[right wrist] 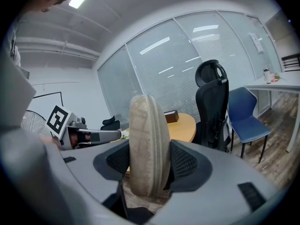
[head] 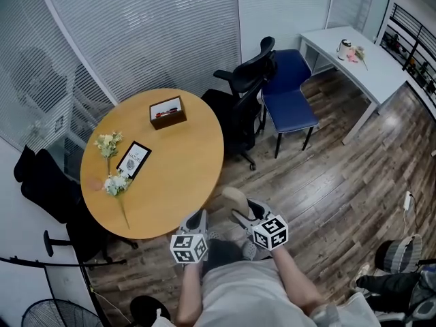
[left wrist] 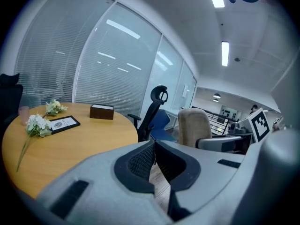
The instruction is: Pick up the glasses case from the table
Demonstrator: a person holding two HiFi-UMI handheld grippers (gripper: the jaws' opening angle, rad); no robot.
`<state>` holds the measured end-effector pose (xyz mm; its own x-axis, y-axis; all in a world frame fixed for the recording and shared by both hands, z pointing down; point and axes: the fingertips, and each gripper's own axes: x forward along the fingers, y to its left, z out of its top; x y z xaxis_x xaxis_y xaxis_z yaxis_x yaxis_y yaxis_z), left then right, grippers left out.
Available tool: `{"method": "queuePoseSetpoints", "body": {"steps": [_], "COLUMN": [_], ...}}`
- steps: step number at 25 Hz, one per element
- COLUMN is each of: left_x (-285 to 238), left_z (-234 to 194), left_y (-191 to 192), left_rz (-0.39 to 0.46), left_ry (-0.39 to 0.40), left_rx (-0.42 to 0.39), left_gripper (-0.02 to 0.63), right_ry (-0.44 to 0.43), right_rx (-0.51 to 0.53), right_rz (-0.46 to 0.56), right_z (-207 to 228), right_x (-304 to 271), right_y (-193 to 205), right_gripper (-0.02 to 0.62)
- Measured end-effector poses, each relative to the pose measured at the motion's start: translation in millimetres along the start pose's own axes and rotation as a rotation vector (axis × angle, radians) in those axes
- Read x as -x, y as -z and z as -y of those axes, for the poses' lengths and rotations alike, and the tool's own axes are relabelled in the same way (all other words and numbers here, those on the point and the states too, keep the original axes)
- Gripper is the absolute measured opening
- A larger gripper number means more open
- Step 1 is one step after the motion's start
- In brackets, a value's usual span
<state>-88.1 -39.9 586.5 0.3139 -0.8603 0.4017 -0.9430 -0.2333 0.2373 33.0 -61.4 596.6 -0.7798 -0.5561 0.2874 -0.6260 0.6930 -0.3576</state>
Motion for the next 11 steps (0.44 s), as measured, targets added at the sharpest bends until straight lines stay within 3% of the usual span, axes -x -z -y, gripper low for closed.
{"method": "queuePoseSetpoints", "body": {"steps": [11], "left_x": [-10.5], "left_z": [9.7], "left_y": [0.8], "left_rz": [-0.033], "left_ry": [0.012], "left_rx": [-0.065], "left_gripper": [0.01], "right_ry": [0.023], "right_rx": [-0.023], "right_rz": [0.005], "right_z": [10.6], "right_x": [1.5], "right_y": [0.1], "right_gripper": [0.244]}}
